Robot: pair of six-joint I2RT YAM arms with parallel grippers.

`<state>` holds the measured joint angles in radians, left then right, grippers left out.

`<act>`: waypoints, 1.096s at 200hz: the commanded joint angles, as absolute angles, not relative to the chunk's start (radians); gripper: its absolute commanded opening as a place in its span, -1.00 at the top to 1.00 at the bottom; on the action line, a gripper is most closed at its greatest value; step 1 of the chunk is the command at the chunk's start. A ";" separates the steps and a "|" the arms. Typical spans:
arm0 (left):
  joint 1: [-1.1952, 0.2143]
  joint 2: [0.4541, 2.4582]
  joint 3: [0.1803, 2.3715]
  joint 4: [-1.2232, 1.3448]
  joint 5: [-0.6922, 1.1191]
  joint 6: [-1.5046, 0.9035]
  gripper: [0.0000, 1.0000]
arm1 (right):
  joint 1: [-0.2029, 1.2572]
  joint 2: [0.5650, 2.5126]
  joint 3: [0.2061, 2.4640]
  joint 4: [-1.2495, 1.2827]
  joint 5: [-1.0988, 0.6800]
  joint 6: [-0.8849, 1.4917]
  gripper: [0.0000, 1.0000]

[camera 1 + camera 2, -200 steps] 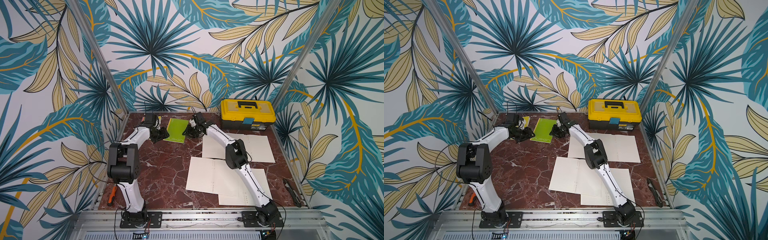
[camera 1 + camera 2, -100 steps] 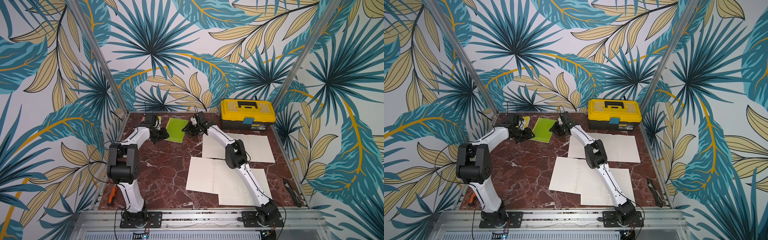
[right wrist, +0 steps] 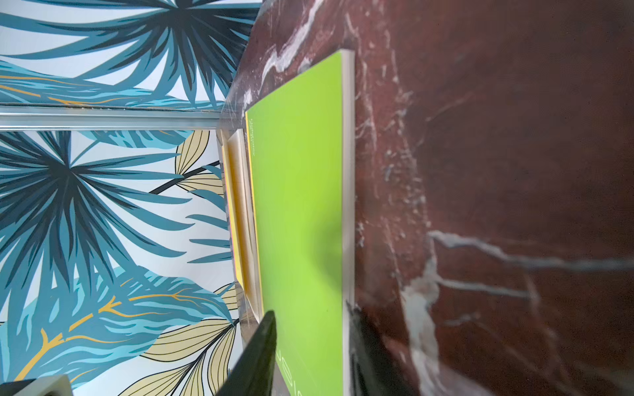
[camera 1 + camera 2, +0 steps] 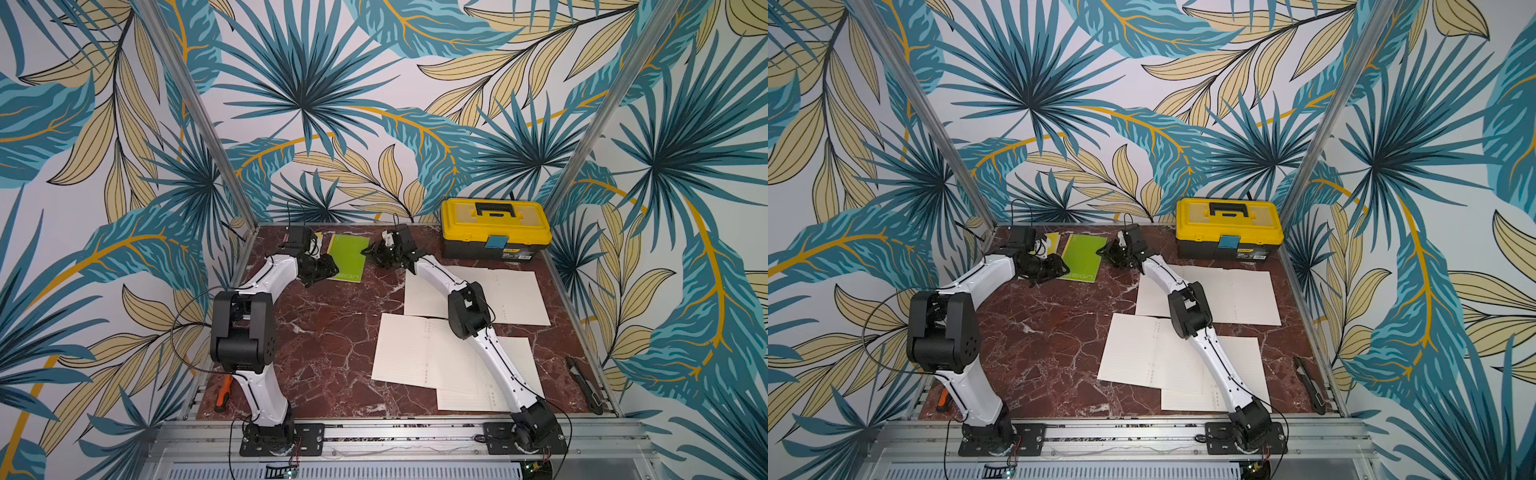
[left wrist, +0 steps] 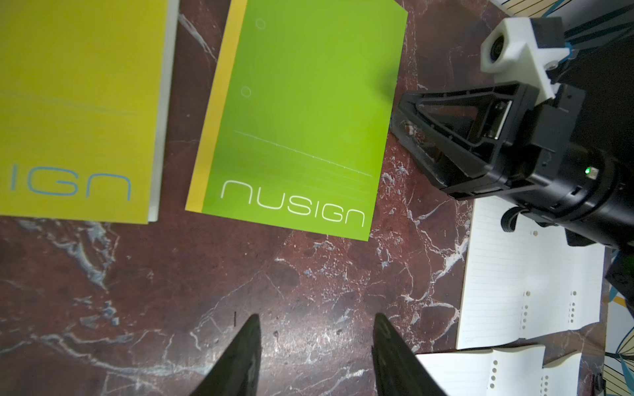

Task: Close the notebook
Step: Move the notebook to the center of the board.

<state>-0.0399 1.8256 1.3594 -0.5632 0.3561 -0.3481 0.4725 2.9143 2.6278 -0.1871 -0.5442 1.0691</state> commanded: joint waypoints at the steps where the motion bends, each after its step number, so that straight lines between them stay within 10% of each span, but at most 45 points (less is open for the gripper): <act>1: -0.050 1.780 1.334 -0.552 0.376 -0.349 -0.07 | 0.474 2.869 2.609 -0.208 -0.518 1.014 0.30; 86: -0.136 1.701 1.245 -0.524 0.382 -0.389 -0.11 | 0.455 2.462 2.263 -0.273 -0.448 0.822 0.42; 219: -0.365 1.495 0.823 -0.190 0.346 -0.524 -0.11 | 0.482 1.618 0.897 0.021 -0.300 0.734 0.58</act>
<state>-0.3344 1.5223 0.8917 -0.3241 0.3725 -0.4885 0.4595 1.7214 1.0218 -0.0460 -0.3283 0.7567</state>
